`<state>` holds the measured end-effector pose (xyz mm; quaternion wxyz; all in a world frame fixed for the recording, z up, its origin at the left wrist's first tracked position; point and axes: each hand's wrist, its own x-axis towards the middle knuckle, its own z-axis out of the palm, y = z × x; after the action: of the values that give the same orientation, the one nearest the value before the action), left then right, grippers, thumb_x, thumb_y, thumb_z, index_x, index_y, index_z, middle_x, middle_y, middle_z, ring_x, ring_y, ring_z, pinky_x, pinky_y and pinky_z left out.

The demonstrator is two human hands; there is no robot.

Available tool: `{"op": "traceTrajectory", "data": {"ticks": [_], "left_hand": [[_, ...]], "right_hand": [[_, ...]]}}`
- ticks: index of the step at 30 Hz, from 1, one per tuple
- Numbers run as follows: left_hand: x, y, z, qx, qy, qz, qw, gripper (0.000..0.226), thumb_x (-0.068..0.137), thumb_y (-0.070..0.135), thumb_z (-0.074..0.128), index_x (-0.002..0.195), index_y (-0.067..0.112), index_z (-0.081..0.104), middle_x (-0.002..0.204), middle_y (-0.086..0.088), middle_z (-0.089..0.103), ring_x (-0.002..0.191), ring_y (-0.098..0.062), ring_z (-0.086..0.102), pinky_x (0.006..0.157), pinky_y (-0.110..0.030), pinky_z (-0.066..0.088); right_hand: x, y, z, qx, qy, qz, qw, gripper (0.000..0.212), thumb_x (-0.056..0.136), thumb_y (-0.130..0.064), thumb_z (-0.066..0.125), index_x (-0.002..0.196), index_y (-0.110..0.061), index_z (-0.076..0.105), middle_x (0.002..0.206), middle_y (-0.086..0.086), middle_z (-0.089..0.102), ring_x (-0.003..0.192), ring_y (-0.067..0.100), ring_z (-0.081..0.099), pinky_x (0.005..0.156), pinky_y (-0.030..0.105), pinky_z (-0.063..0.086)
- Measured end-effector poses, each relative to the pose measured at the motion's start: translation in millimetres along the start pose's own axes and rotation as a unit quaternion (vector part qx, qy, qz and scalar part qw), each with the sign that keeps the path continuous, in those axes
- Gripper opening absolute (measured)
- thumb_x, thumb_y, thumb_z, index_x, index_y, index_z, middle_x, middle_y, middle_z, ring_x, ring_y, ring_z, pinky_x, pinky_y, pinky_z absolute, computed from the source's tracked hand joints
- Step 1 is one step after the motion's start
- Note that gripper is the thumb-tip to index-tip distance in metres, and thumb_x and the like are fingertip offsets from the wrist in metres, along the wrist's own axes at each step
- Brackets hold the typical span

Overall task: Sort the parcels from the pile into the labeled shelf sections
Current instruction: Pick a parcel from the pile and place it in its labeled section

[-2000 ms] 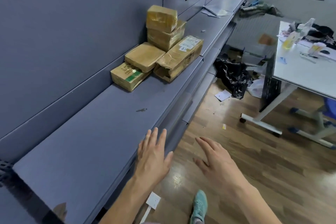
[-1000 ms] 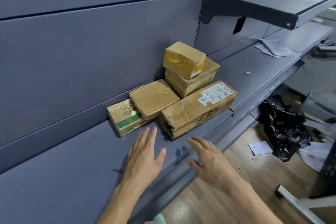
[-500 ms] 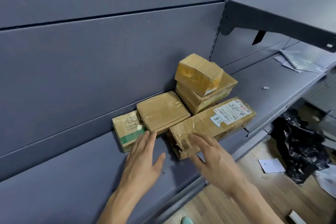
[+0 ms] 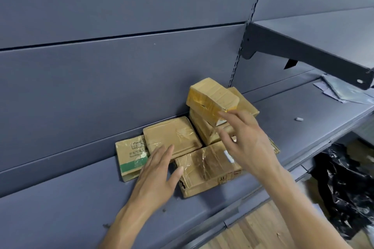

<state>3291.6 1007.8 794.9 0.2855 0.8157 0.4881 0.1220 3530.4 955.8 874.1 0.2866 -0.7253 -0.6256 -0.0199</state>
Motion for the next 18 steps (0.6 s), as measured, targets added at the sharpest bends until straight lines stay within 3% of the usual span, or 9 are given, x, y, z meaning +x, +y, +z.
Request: {"op": "traceTrajectory", "data": {"ticks": [3,7,10,12,14,18], "left_hand": [[13.8,10.6,-6.5,0.004,0.020,0.008,1.000,0.072,0.104,0.058,0.038,0.164,0.034,0.007,0.172,0.011,0.007,0.157,-0.006,0.001,0.124,-0.028,0.006],[38.0,32.4,-18.8,0.011,0.033,0.017,0.999,0.072,0.105,0.055,0.042,0.165,0.029,0.012,0.171,0.007,0.013,0.157,-0.010,0.010,0.125,-0.030,0.012],[50.2,48.6,-23.4,-0.004,0.035,0.013,0.999,0.071,0.104,0.058,0.040,0.165,0.031,0.014,0.171,0.007,0.017,0.156,-0.012,0.015,0.125,-0.033,0.017],[53.2,58.8,-23.0,-0.017,0.040,0.013,0.999,0.070,0.103,0.062,0.034,0.164,0.033,0.015,0.170,0.008,0.020,0.156,-0.011,0.017,0.124,-0.034,0.018],[54.0,68.5,-21.2,-0.051,0.044,0.006,0.998,0.071,0.102,0.066,0.028,0.164,0.034,0.017,0.170,0.009,0.022,0.155,-0.010,0.019,0.120,-0.029,0.018],[47.2,83.8,-15.0,-0.152,0.057,-0.034,0.986,0.079,0.098,0.073,0.021,0.165,0.033,0.004,0.167,0.011,0.029,0.152,-0.007,0.027,0.112,-0.023,0.020]], "right_hand": [[32.8,8.1,-2.1,-0.019,-0.009,-0.027,0.999,0.043,0.098,-0.035,0.058,0.138,-0.020,0.059,0.134,0.003,0.051,0.126,0.022,0.043,0.090,0.030,0.044],[59.4,19.5,0.6,-0.082,-0.044,-0.043,0.995,0.056,0.095,-0.044,0.059,0.145,-0.020,0.051,0.152,0.011,0.038,0.136,0.032,0.028,0.113,0.045,0.035],[73.5,29.5,3.1,-0.083,-0.103,0.007,0.991,0.069,0.093,-0.056,0.057,0.151,-0.027,0.037,0.159,0.015,0.026,0.143,0.038,0.024,0.115,0.048,0.030],[78.1,34.1,4.1,-0.049,-0.136,0.036,0.989,0.072,0.091,-0.057,0.059,0.152,-0.029,0.031,0.151,0.014,0.035,0.134,0.035,0.040,0.108,0.047,0.041],[74.9,34.4,4.0,-0.014,-0.116,0.030,0.993,0.071,0.090,-0.052,0.063,0.150,-0.029,0.033,0.140,0.008,0.042,0.118,0.029,0.053,0.094,0.043,0.050],[44.2,26.2,3.0,0.043,-0.043,-0.020,0.998,0.075,0.085,-0.053,0.068,0.149,-0.034,0.034,0.136,0.000,0.041,0.110,0.021,0.055,0.077,0.036,0.054]]}}
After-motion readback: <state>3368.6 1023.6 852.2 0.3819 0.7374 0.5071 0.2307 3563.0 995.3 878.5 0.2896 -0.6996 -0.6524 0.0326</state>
